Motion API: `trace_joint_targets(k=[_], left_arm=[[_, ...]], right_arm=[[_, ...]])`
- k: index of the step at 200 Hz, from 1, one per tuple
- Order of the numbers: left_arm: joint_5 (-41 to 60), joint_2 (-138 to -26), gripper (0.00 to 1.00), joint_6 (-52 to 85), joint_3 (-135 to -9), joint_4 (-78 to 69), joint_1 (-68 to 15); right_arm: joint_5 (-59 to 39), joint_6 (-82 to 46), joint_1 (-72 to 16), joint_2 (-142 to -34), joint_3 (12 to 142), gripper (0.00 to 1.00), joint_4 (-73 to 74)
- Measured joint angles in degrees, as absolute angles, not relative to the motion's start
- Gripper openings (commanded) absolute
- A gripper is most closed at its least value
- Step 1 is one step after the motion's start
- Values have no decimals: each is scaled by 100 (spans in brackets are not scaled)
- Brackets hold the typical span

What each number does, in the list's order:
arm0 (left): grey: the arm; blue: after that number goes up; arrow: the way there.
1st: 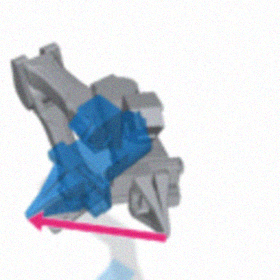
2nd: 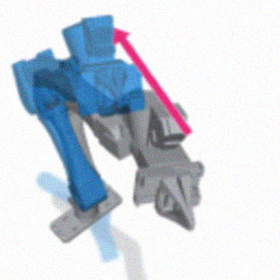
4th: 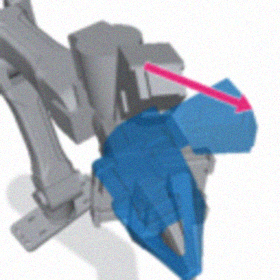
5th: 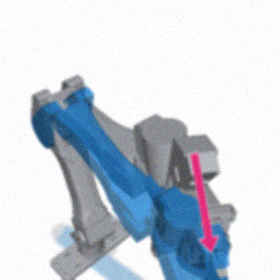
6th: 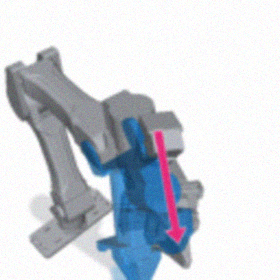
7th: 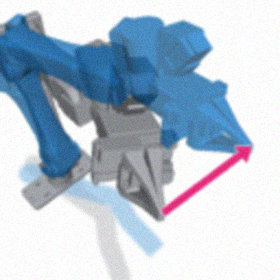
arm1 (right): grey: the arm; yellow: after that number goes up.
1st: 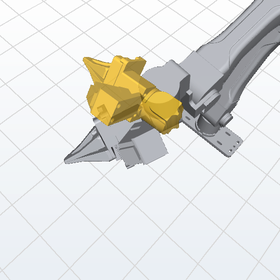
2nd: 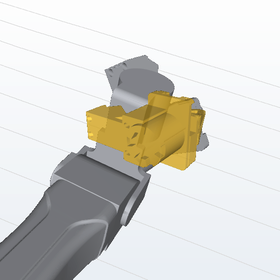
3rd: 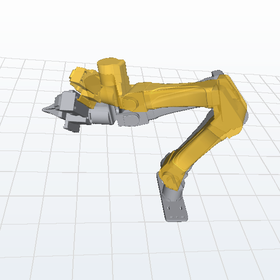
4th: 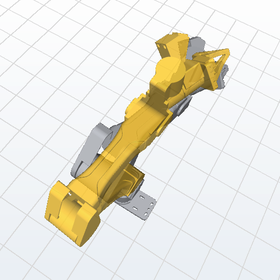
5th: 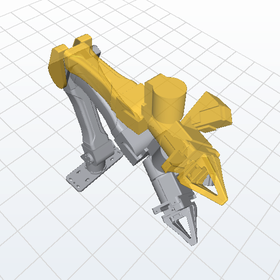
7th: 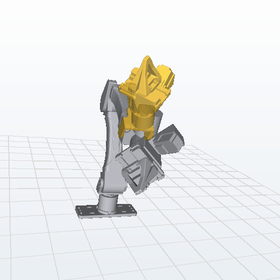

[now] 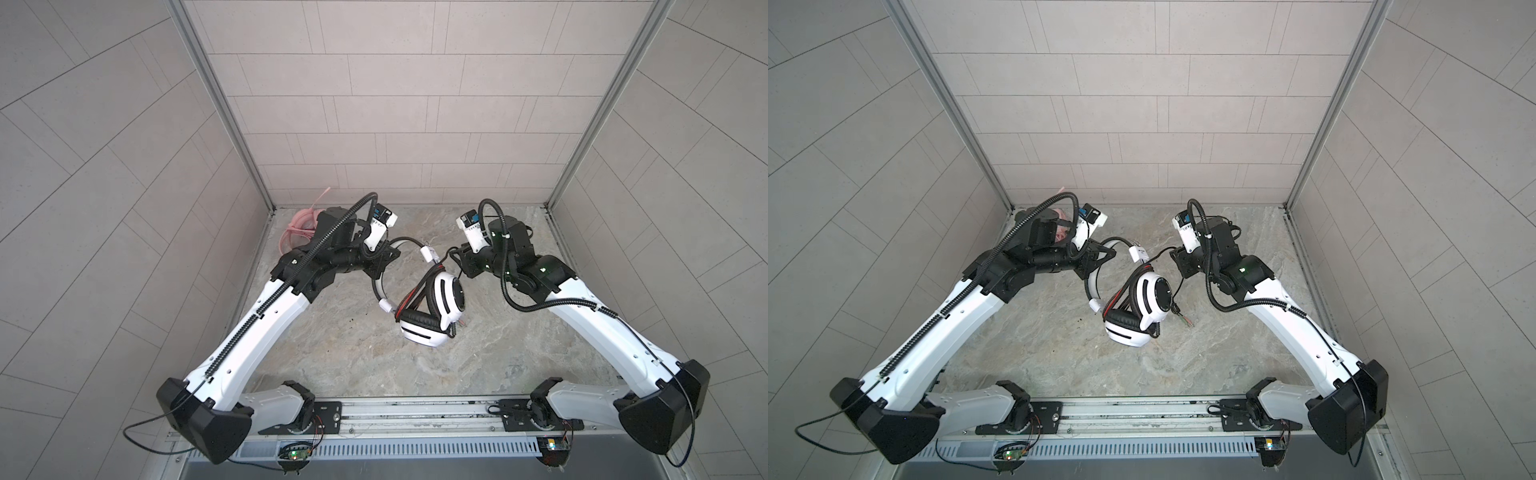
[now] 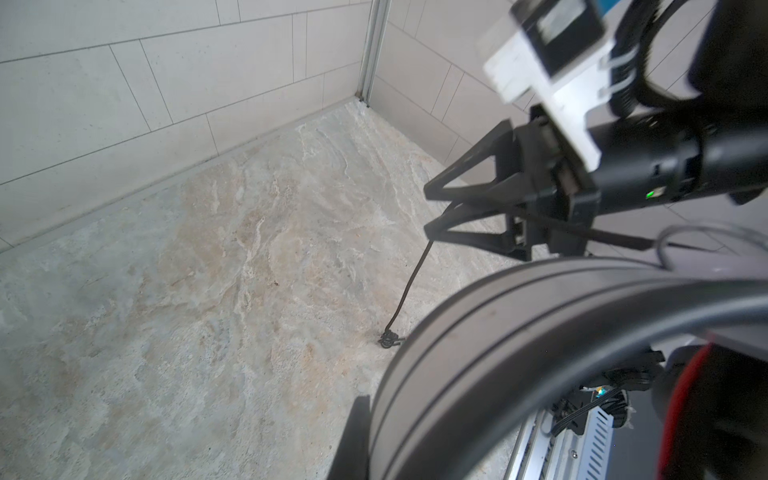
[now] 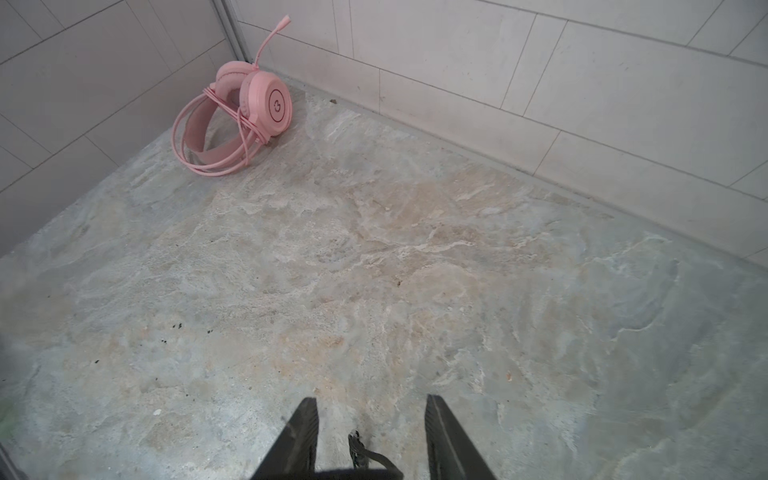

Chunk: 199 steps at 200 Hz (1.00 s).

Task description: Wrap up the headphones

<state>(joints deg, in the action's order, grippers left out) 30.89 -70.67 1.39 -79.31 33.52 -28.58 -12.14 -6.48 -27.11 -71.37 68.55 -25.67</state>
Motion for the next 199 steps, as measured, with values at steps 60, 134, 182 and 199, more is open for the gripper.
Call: trace_joint_targets(k=[60, 134, 182, 199], left_arm=[[3350, -7107, 0, 370, -8532, 3430, -2808], [3614, -7175, 0, 819, -8849, 3389, -2703], [3763, -7177, 0, 1100, -8849, 3264, -2497], [3776, -7177, 0, 1232, -8849, 3214, -2351]], right_arm=[[-2209, -1109, -2683, -7918, 6121, 52, -1181], [-2939, -1881, -2683, -9306, 5513, 50, 744], [-3249, -2217, -2683, -10066, 5509, 24, 1747], [-3308, -2322, -2685, -10138, 5448, 18, 1925]])
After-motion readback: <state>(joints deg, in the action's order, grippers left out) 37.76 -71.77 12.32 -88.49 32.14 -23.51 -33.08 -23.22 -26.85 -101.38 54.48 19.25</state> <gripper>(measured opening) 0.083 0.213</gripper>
